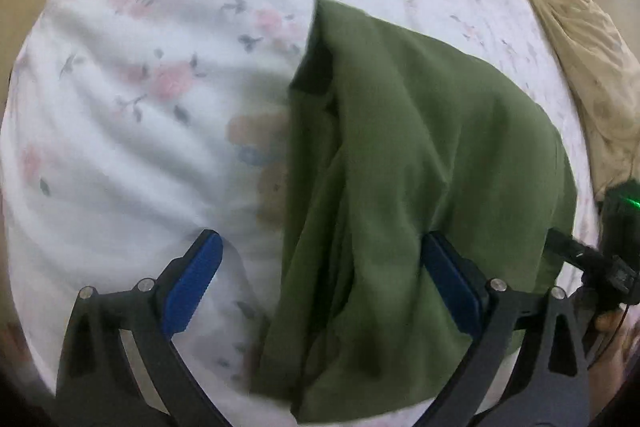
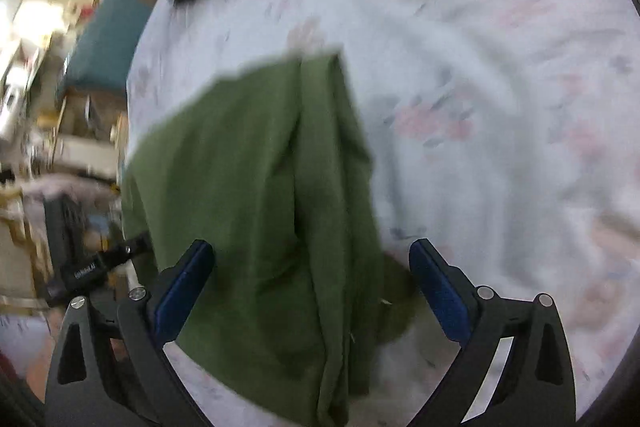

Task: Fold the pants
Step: 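Lift the bundle with both tools and carry it toward the clothes stack, then lower the bundle onto the dark clothes stack and open both tools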

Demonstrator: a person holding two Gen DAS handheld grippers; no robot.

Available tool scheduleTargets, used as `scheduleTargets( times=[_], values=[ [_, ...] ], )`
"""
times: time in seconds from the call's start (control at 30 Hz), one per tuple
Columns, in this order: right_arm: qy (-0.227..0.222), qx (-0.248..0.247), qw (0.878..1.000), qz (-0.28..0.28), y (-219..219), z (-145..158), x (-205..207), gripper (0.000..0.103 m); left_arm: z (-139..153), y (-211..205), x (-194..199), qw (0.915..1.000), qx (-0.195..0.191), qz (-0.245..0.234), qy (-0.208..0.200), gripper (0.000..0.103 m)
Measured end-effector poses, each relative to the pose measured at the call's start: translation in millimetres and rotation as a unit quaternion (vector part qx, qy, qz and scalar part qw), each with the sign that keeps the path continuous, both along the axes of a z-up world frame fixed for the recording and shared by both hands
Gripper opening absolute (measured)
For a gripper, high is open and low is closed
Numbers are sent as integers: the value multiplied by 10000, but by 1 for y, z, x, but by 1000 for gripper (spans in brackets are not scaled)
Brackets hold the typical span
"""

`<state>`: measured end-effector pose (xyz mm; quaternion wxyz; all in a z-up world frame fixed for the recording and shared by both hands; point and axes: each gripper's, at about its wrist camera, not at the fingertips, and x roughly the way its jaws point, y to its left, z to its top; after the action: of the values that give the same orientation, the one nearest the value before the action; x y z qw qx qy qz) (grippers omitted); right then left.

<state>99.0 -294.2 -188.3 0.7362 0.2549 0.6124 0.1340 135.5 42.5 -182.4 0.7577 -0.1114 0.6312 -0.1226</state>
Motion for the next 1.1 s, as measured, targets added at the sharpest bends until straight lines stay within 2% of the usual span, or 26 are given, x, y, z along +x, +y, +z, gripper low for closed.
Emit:
scheduleTargets(
  times=[0.03, 0.07, 0.1, 0.13, 0.17, 0.2, 0.27, 0.33, 0.4, 0.53, 0.6, 0.73, 0.83, 0.87, 0.9, 0.93, 0.97, 1.07, 1.1],
  values=[
    [-117, -25, 9999, 13, 2, -2, -1, 99, 0, 1, 0, 9999, -43, -51, -76, 96],
    [-259, -19, 9997, 18, 3, -3, -2, 99, -1, 1, -1, 9998, -133, -119, -112, 81],
    [-349, 46, 9994, 28, 3, -5, 0, 88, 0, 2, 0, 9990, -382, -198, -90, 70],
    [-402, 208, 9989, 104, 7, -5, -1, 76, 3, 2, 6, 9976, -644, -253, 2, 42],
    [-392, 384, 9983, 174, 10, -3, -1, 55, 4, -2, 5, 9953, -904, -297, 160, 29],
    [-450, 374, 9980, 253, 13, 2, -1, 47, 8, -6, 3, 9959, -804, -404, 106, 27],
    [-738, 283, 9956, 508, 23, 19, -3, 32, 16, -16, -1, 9962, -602, -633, -42, 12],
    [-928, 320, 9936, 567, 27, 37, -1, 26, 36, -27, -7, 9942, -666, -809, -247, 9],
    [-1224, 309, 9903, 582, 26, 63, 3, 22, 70, -30, -2, 9913, -792, -862, -602, 9],
    [-1878, 418, 9803, 445, 29, 124, 29, 21, 137, -20, 31, 9851, -1017, -545, -1273, 9],
    [-2113, 382, 9760, 366, 28, 151, 60, 21, 167, -19, 63, 9814, -1042, -481, -1538, 9],
    [-2507, 27, 9673, 383, 27, 198, 149, 21, 209, -31, 162, 9759, -816, -594, -1933, 10],
    [-2619, -143, 9644, 328, 20, 219, 236, 20, 227, -37, 235, 9740, -440, -572, -2147, 10],
    [-2667, -184, 9631, 302, 19, 224, 274, 20, 231, -43, 272, 9735, -312, -508, -2206, 10],
    [-2717, -274, 9615, 318, 18, 227, 293, 20, 230, -50, 300, 9726, -176, -488, -2266, 11],
    [-2792, -516, 9580, 395, 21, 229, 331, 20, 230, -53, 317, 9716, -95, -483, -2314, 11],
    [-2828, -619, 9562, 434, 21, 227, 349, 21, 228, -58, 352, 9691, 18, -484, -2421, 11],
    [-2879, -887, 9525, 443, 27, 214, 421, 20, 206, -66, 416, 9650, 374, -365, -2569, 12],
    [-2905, -927, 9515, 416, 25, 208, 430, 20, 197, -68, 430, 9641, 428, -324, -2601, 12]
  ],
)
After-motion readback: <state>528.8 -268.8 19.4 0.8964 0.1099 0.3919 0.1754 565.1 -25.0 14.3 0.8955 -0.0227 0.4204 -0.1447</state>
